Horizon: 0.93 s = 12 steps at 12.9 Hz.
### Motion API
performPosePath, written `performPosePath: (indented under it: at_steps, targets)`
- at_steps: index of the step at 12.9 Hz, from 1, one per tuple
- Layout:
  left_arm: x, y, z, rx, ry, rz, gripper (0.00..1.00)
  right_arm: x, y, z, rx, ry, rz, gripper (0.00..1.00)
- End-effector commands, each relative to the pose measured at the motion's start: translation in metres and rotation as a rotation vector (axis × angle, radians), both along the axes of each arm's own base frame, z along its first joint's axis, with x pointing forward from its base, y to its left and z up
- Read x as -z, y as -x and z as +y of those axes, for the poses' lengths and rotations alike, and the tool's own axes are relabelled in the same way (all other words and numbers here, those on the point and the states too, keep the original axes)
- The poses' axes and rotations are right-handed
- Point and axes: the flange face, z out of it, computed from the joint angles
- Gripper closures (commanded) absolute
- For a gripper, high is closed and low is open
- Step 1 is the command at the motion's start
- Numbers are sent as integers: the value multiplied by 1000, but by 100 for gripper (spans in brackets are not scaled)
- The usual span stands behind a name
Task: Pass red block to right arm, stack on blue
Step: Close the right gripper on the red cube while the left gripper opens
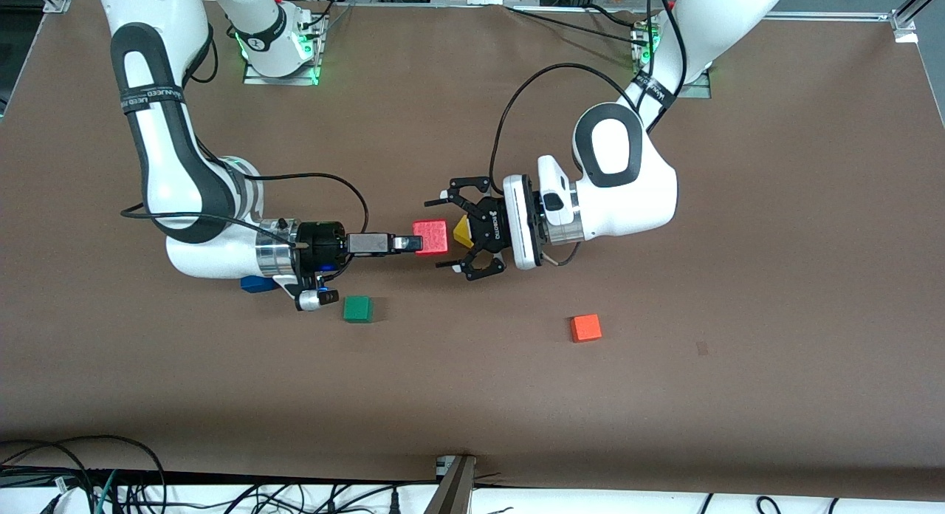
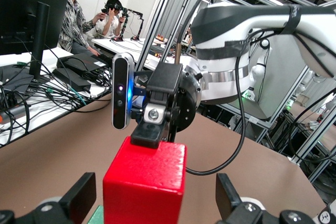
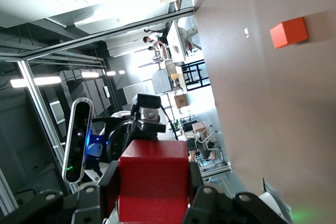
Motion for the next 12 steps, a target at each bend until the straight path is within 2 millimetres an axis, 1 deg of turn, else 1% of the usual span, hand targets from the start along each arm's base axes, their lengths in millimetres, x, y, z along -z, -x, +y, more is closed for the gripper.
performPosePath:
  at_steps: [1, 2, 4, 5, 6, 8, 9, 10, 12]
  targets:
    - [-19, 3, 13, -31, 10, 44, 0, -10, -6, -24, 4, 52, -46, 100]
    - [-24, 4, 14, -40, 4, 80, 0, -9, -8, -35, -7, 90, -61, 100]
    - [-27, 7, 19, -11, -101, 90, 0, -9, -13, -62, -65, 238, -116, 100]
    - [-27, 5, 25, 15, -142, 121, 0, -8, -16, -77, -90, 317, -141, 100]
    - [-25, 5, 27, 41, -171, 154, 0, -5, -16, -85, -118, 381, -157, 100]
    - [-20, 3, 40, 91, -260, 208, 0, 3, -14, -102, -181, 518, -186, 100]
    - [-16, 2, 49, 114, -325, 233, 0, 7, -13, -108, -218, 590, -200, 100]
    - [-13, 2, 57, 140, -390, 274, 0, 12, -11, -119, -265, 689, -215, 100]
    - [-8, 5, 66, 147, -547, 328, 0, 15, -13, -142, -348, 869, -246, 100]
